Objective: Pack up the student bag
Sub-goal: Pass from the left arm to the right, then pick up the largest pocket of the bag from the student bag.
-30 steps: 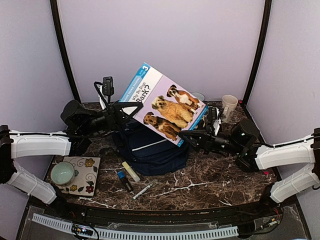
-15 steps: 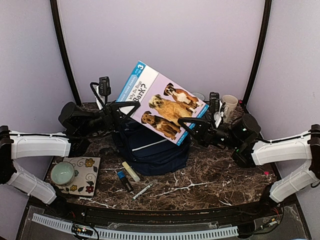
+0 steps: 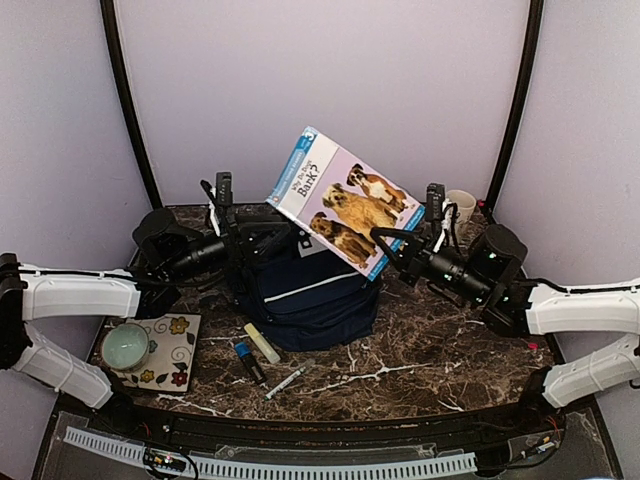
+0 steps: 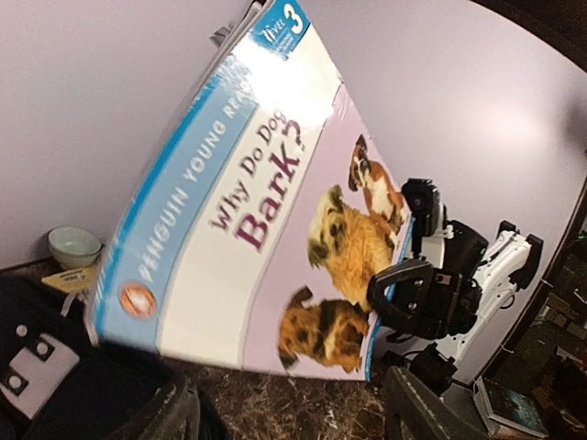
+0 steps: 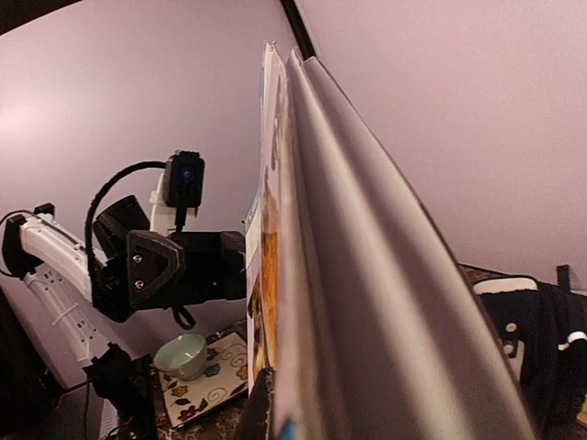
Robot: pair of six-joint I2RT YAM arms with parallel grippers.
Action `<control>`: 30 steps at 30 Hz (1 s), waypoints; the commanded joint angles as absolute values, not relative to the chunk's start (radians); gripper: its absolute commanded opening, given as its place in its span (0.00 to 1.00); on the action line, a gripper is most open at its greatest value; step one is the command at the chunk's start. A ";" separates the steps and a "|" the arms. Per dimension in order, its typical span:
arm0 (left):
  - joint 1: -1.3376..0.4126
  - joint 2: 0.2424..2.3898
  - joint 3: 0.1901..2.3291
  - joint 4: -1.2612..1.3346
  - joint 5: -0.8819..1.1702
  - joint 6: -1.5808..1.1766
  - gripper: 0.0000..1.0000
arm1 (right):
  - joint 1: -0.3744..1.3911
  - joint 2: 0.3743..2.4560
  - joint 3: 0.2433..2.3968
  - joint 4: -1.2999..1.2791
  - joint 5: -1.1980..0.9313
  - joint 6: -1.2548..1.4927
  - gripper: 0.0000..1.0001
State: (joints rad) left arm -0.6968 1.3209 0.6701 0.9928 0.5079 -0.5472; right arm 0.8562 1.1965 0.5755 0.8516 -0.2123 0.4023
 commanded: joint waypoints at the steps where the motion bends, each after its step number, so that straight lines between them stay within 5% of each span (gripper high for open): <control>1: -0.695 1.268 0.679 0.708 0.343 -0.333 0.74 | 0.851 1.127 0.565 0.656 0.116 0.337 0.00; 5: -0.701 1.271 0.693 0.579 0.255 -0.240 0.82 | 0.850 1.068 0.551 0.549 0.261 0.321 0.00; 12: -0.763 1.331 0.765 0.415 0.182 -0.093 0.80 | 0.850 0.969 0.536 0.387 0.529 0.324 0.00; 19: -0.880 1.514 0.968 0.175 0.106 0.070 0.80 | 0.851 0.903 0.507 0.346 0.554 0.331 0.00; 30: -0.932 1.824 1.265 -0.087 0.138 0.068 0.65 | 0.850 0.855 0.466 0.302 0.588 0.352 0.00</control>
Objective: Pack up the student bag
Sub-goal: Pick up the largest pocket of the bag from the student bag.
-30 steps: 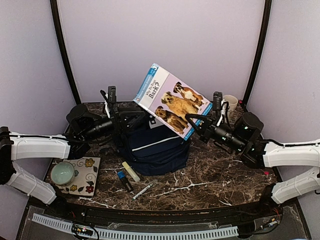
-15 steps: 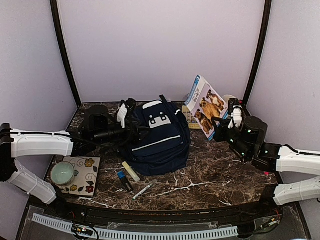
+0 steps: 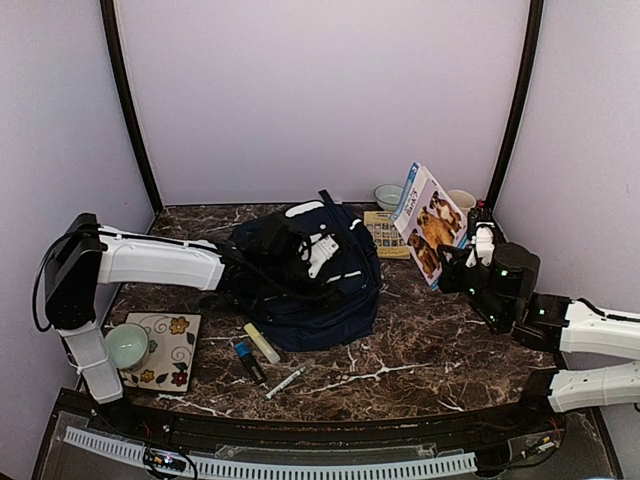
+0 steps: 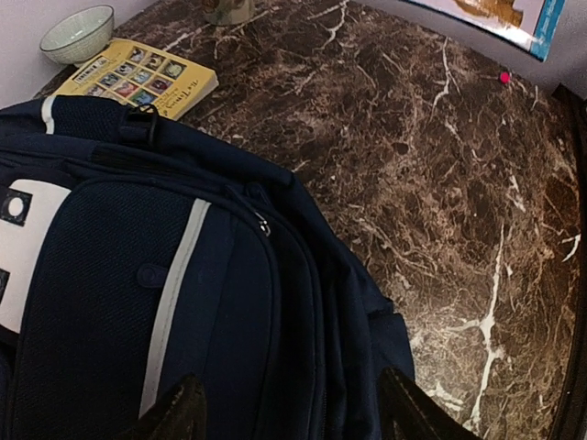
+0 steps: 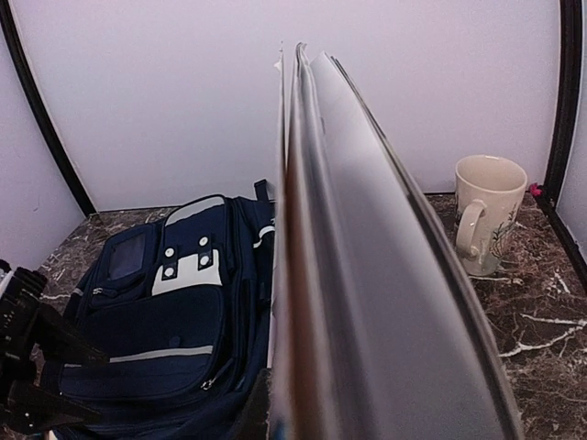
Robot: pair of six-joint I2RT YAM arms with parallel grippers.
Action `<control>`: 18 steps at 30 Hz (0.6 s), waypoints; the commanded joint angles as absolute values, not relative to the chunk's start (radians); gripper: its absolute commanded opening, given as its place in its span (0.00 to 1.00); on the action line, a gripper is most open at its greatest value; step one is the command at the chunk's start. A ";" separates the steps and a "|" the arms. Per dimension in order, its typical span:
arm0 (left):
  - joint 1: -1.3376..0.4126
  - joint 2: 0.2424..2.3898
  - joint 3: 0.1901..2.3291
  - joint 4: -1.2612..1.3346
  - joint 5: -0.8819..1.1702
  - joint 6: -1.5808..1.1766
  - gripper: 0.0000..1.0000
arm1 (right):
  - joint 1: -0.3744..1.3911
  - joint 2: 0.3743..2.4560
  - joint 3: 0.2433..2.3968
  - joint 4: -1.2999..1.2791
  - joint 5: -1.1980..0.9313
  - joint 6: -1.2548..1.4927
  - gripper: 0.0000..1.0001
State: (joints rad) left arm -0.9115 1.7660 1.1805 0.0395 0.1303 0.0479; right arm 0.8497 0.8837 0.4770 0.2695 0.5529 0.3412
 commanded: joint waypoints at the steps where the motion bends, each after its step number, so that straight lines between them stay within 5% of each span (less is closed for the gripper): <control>1: -0.934 1.850 1.287 -0.107 0.135 0.065 0.63 | 0.850 0.852 0.465 0.299 0.590 0.351 0.00; 14: -0.951 1.970 1.362 -0.147 0.177 0.050 0.45 | 0.849 0.842 0.436 0.292 0.622 0.342 0.00; 18: -0.959 1.959 1.355 -0.148 0.209 0.045 0.49 | 0.851 0.839 0.431 0.291 0.623 0.339 0.00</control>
